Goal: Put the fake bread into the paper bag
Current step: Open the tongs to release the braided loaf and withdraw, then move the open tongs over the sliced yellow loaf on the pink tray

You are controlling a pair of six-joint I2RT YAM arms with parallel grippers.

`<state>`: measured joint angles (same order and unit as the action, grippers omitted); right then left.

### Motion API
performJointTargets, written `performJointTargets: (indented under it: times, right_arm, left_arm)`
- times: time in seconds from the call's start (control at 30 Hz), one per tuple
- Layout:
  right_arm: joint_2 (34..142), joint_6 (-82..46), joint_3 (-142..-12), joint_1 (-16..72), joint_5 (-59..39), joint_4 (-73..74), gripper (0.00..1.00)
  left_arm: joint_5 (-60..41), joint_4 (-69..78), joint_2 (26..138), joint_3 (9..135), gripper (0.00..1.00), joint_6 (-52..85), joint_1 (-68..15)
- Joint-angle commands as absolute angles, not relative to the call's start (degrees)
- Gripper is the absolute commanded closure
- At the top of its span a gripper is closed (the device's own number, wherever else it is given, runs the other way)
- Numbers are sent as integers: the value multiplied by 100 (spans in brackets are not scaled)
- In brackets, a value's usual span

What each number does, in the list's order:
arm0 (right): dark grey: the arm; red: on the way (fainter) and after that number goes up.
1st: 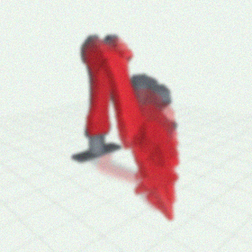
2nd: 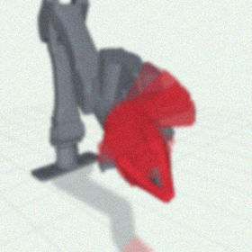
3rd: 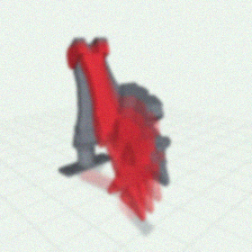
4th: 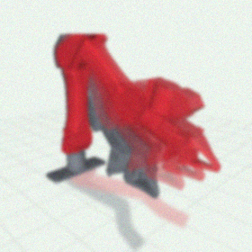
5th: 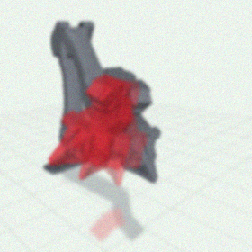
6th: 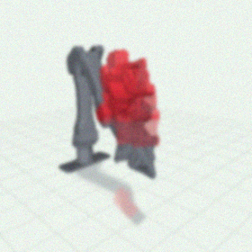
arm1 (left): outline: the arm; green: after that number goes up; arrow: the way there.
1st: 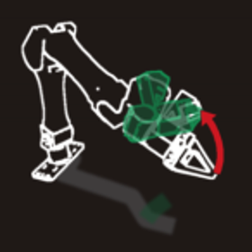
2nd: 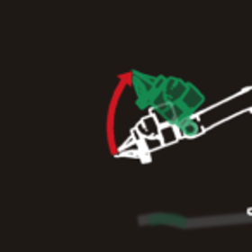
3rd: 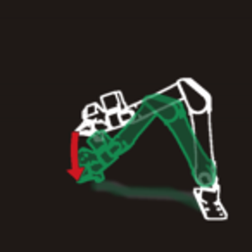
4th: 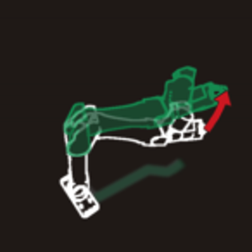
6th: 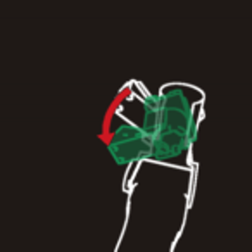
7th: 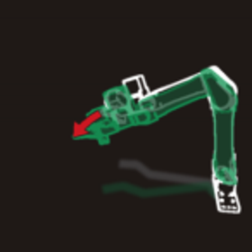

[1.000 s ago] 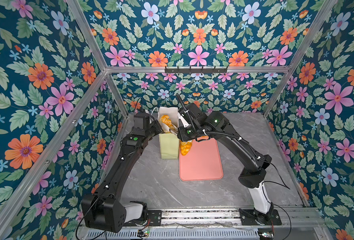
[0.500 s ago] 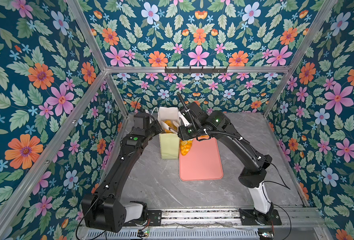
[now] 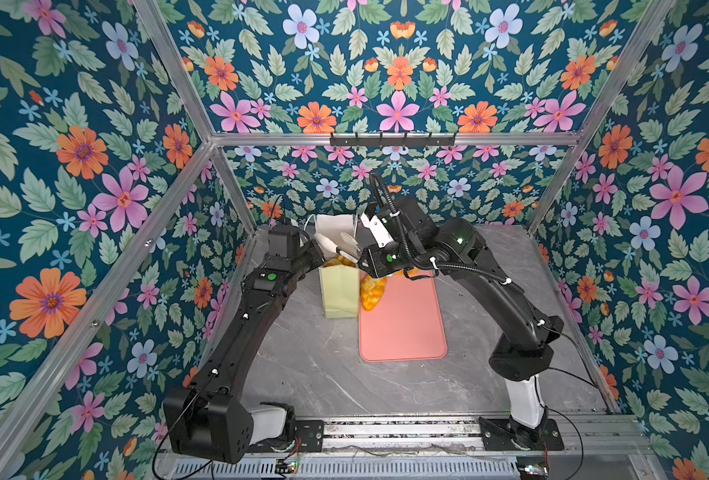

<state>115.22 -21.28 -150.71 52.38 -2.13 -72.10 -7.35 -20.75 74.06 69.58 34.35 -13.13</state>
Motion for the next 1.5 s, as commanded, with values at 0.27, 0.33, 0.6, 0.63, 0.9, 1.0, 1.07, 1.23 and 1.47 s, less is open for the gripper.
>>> performJointTargets:
  times: [0.27, 0.33, 0.6, 0.63, 0.9, 1.0, 1.07, 1.23, 1.47]
  right_arm:
    - [10394, -1511, -14387, 5238, -450, -6704, 60]
    - [10190, -1299, -14234, 5234, -419, -6689, 60]
    - [9366, -766, -13499, 4840, -132, -6764, 60]
    - [9257, -747, -13400, 4691, -233, -6818, 60]
    - [8205, -354, -11596, 3476, -741, -6249, 61]
    - [7883, 169, -10815, 3059, -1140, -5983, 61]
    - [7748, 406, -10419, 2835, -1070, -5915, 61]
    - [7672, 848, -9754, 2235, -1090, -5837, 61]
    - [7840, 1742, -9062, 2188, -1171, -5653, 60]
  left_arm:
    - [-712, -1969, 7418, 6998, 92, 3413, -1313]
    - [-716, -1969, 7409, 6992, 92, 3419, -1310]
    - [-694, -1978, 7400, 6987, 92, 3407, -1315]
    - [-688, -1978, 7405, 6988, 92, 3410, -1312]
    - [-672, -1986, 7409, 6979, 92, 3401, -1313]
    - [-703, -1962, 7418, 6974, 92, 3401, -1311]
    - [-727, -1951, 7409, 6961, 92, 3401, -1318]
    - [-738, -1897, 7357, 6903, 92, 3410, -1310]
    - [-782, -1838, 7444, 6892, 92, 3426, -1317]
